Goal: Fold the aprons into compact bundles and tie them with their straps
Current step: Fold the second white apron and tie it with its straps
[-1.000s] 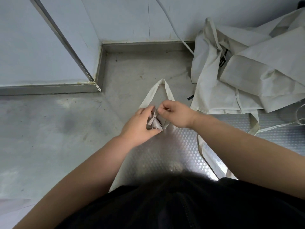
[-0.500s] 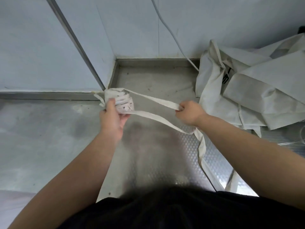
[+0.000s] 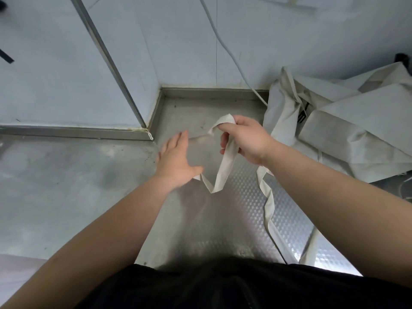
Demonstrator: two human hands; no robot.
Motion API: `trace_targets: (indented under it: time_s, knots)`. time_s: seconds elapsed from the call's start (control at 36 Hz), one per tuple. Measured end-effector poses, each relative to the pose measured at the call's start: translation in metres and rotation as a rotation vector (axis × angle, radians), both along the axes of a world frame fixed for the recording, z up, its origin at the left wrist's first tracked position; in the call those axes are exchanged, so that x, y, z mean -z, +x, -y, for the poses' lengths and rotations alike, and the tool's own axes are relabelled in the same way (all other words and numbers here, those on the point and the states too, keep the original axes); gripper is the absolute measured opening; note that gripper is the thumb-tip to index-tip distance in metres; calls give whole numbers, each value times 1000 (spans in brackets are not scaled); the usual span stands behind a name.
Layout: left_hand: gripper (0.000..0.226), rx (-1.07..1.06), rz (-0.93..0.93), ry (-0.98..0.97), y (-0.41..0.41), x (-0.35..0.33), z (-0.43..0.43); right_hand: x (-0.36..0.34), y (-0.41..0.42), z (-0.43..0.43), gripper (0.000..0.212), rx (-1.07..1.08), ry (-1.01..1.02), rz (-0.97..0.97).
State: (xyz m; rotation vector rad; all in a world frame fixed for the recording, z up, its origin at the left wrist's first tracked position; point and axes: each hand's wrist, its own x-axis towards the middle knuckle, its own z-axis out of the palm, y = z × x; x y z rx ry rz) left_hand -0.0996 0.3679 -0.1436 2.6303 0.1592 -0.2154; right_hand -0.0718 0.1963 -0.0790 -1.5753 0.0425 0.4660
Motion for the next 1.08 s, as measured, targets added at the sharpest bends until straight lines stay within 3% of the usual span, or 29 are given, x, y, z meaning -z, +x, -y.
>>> trace_targets:
  time_s: [0.08, 0.14, 0.17, 0.19, 0.28, 0.33, 0.44, 0.56, 0.69, 0.83, 1.08]
  knots:
    - [97, 81, -91, 101, 4, -6, 8, -3, 1, 0, 19, -18, 26, -15]
    - [55, 72, -75, 219, 7, -6, 10, -4, 1, 3, 23, -23, 15, -16]
    - [29, 50, -30, 209, 7, -9, 12, -4, 2, 5, 25, -20, -6, -10]
    - [19, 7, 5, 118, 7, -12, 14, -3, 3, 7, 25, -15, -56, 7]
    - [22, -199, 73, -351, 11, -24, 16, -2, 7, 20, 24, 28, -324, 130]
    - [22, -320, 191, -537, 16, -35, 13, 0, 12, 29, 20, 113, -378, 145]
    - [24, -473, 381, -661, 25, -60, 11, -2, 22, 32, 22, 289, -31, -69]
    - [23, -620, 363, -923, 37, -80, 5, -17, 30, 26, 22, 416, 201, -135]
    - [21, -485, 207, -1019, 37, -97, -16, -38, 45, 27, 21, 425, 68, 37]
    - [18, -255, 158, -979, 36, -126, -14, -70, 56, 13, 28, 238, 13, 17]
    - [39, -329, 215, -1195, 44, -174, -18, -119, 62, -12, 35, -73, 19, 174]
